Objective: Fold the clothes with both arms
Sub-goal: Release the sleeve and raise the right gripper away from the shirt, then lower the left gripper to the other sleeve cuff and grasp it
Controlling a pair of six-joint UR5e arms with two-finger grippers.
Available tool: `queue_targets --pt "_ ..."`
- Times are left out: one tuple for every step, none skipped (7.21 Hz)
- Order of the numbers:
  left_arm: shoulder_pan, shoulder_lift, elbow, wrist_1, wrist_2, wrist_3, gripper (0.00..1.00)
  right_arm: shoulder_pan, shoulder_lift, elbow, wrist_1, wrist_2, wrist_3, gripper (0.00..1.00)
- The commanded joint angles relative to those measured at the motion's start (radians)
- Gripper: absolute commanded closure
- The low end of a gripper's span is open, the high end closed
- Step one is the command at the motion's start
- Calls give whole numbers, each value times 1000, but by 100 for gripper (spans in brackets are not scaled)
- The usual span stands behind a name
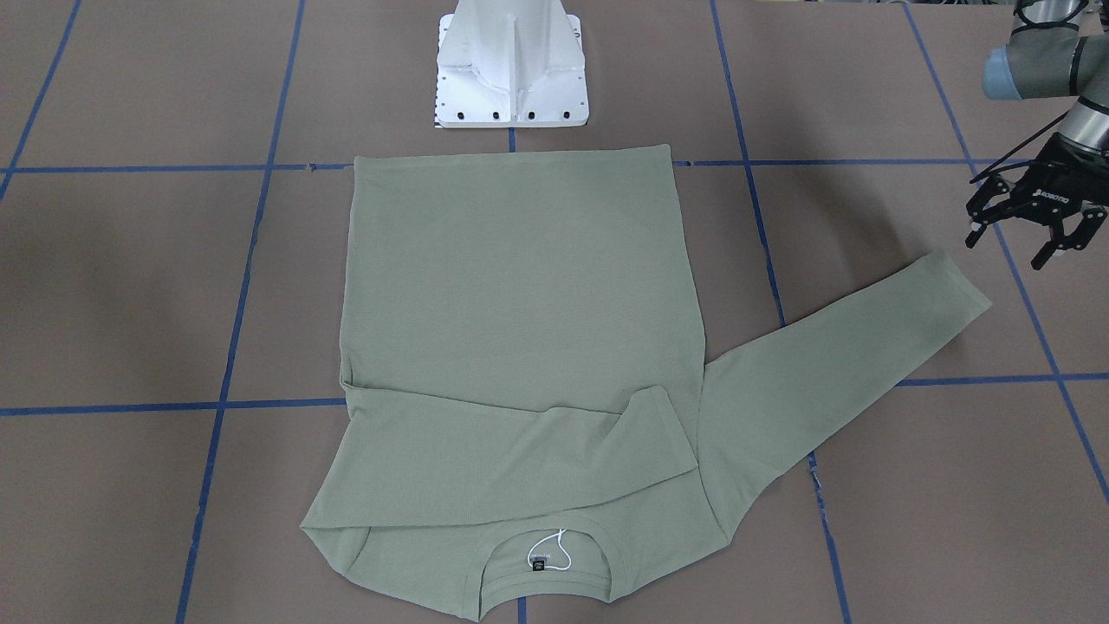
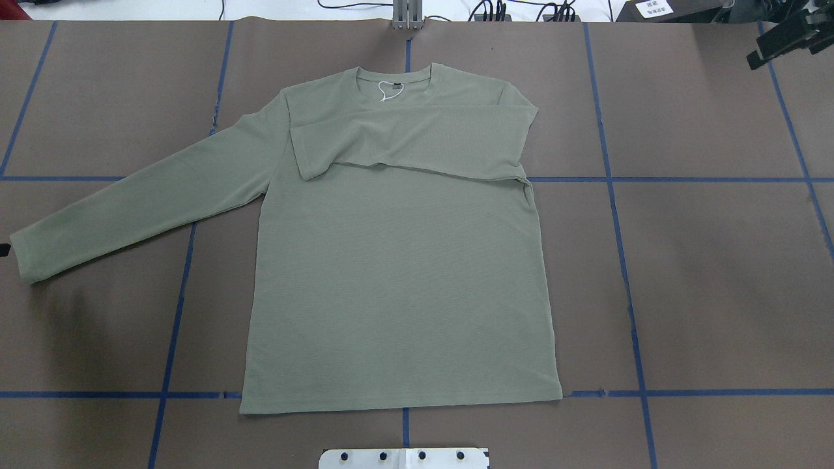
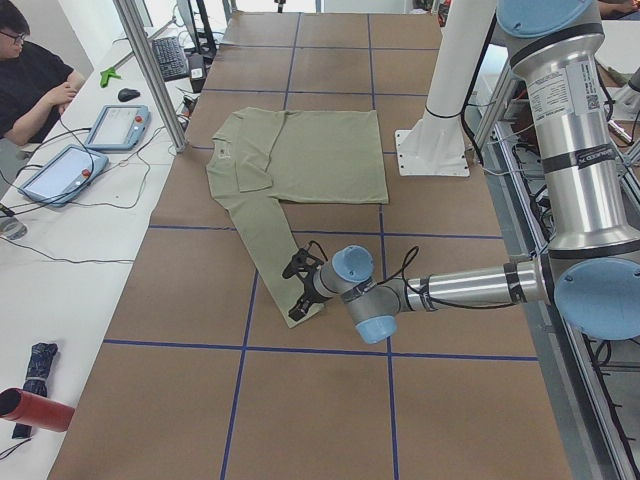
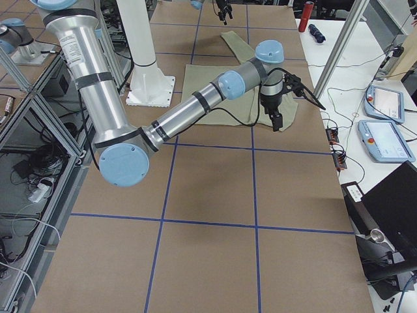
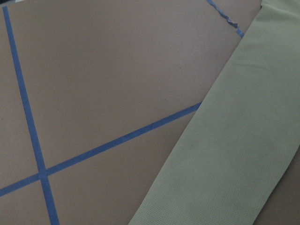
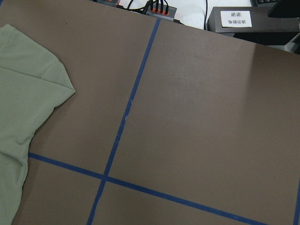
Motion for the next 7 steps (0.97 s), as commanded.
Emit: queue_targets --pt "96 -8 33 -8 60 1 1 16 -46 28 3 13 -17 0" --pt "122 -9 33 -8 63 4 1 17 -49 29 3 13 -14 0" --pt "135 -8 33 -8 64 5 3 17 -51 29 3 10 -13 0" --pt "138 -6 33 -8 64 7 9 17 -52 29 3 12 -13 0" --pt "148 -1 33 -8 66 7 14 17 -54 29 3 10 -12 0" --pt "161 0 33 -8 86 7 18 17 -54 29 3 10 -12 0" --pt "168 2 33 -8 89 7 19 16 -52 28 3 9 -12 0"
